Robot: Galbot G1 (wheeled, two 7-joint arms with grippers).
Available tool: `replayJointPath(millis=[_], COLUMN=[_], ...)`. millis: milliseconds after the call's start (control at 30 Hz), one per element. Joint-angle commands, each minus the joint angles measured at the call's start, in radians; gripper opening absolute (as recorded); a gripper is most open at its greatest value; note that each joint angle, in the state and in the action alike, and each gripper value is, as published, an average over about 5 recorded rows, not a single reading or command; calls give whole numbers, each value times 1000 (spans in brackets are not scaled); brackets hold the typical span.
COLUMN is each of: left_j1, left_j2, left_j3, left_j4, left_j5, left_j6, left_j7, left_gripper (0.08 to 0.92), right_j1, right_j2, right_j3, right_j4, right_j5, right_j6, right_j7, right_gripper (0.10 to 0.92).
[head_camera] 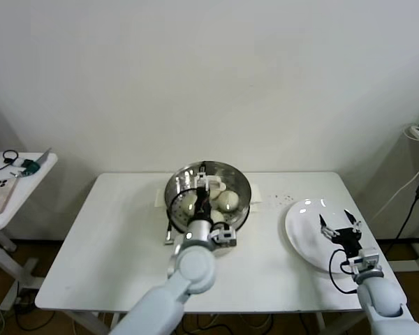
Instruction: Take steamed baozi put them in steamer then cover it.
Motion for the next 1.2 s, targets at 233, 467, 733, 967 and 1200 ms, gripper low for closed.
replayJointPath(millis=[233,467,733,967,1200], left_j1=[268,398,623,713,728], left_j2=[144,222,158,42,-21], left_j3=[-121,-382,-730,-893,-920], left_j4=[-315,-437,-396,-317,-209], left_j5=[-244,-697,-1130,-1347,-1422], left_j6=[43,-137,-514,-628,-790], left_j7=[-178,-442,-484,-403,-316], left_gripper=[823,823,823,823,823], right_j1=[-5,-30,-79,-113,-162], right_j2=[-8,-11,-9,9,27], right_j3=[4,10,21,25,32], right_j4=[17,59,115,150,180], right_j5=[9,52,70,86,95], right_j6=[3,15,30,45,64], right_j7=[-19,-22,-21,-23,-38], right_gripper=[823,823,823,823,823])
